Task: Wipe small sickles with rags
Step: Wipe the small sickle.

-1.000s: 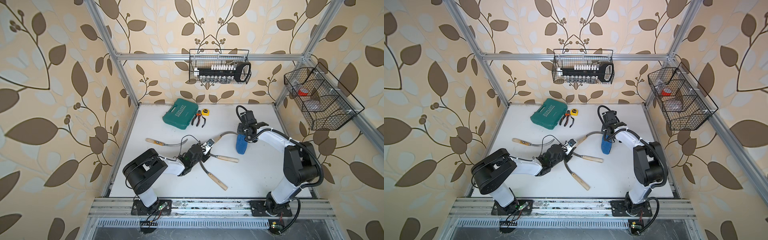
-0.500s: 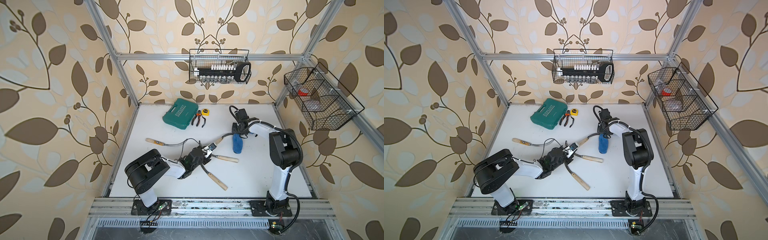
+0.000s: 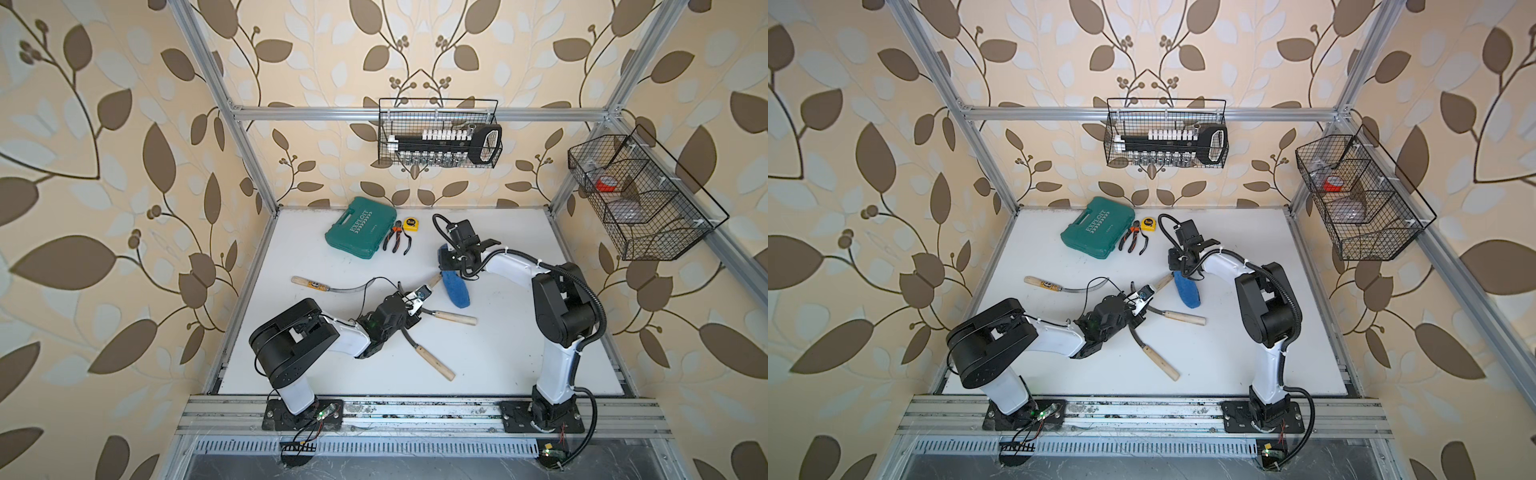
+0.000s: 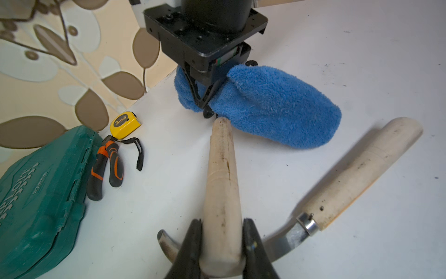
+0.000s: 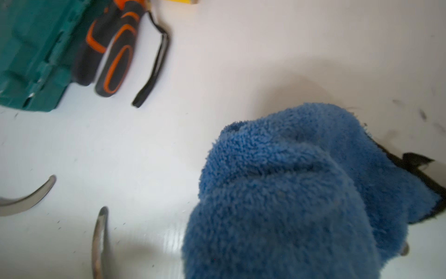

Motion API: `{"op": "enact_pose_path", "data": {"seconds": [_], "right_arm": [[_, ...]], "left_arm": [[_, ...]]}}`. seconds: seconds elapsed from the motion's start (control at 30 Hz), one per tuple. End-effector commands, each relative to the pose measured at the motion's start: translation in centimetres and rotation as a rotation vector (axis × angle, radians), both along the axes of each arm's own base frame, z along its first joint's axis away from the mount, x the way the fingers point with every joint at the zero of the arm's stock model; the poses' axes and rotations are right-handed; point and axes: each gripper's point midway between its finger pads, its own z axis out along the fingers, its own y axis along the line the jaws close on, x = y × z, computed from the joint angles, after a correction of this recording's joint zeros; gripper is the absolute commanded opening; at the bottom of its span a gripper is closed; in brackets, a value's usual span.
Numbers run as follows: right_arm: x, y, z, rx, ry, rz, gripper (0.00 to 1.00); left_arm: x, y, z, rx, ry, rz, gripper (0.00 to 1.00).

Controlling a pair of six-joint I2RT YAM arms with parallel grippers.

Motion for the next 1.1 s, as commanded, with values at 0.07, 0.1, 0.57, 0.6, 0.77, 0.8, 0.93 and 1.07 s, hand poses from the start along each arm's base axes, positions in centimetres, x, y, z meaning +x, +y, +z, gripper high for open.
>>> {"op": "enact_pose_path", "data": {"seconds": [0.07, 0.1, 0.57, 0.6, 0.77, 0.8, 0.93, 1.07], "right_arm": [[-1.9, -0.1, -0.7, 0.003, 0.031, 0.020, 0.00], [-1.6, -1.0, -1.2, -0.001, 0.043, -0.008, 0.00], [-0.1, -14.3, -6.6, -0.146, 0.168, -0.410, 0.00], [0.0, -14.0, -6.5, -0.136, 0.163, -0.399, 0.00], [0.6, -10.4, -5.2, -0.101, 0.128, -0.293, 0.00], [0.7, -9.3, -4.9, -0.096, 0.121, -0.265, 0.00], [0.5, -4.2, -3.3, -0.036, 0.090, -0.132, 0.00], [-0.7, 0.3, -1.5, -0.003, 0.047, -0.023, 0.00]], "left_arm": [[0.5, -0.5, 3.6, -0.073, -0.098, 0.002, 0.00], [0.5, -0.4, 3.6, -0.074, -0.099, 0.005, 0.00], [0.5, 0.0, 4.0, -0.089, -0.115, 0.020, 0.00], [0.4, 0.0, 4.1, -0.091, -0.116, 0.018, 0.00], [0.3, -0.1, 4.0, -0.089, -0.115, 0.011, 0.00], [0.3, 0.0, 4.1, -0.094, -0.116, 0.013, 0.00], [0.2, 0.0, 4.2, -0.097, -0.115, 0.012, 0.00], [0.3, 0.0, 4.2, -0.096, -0.115, 0.012, 0.00]]}}
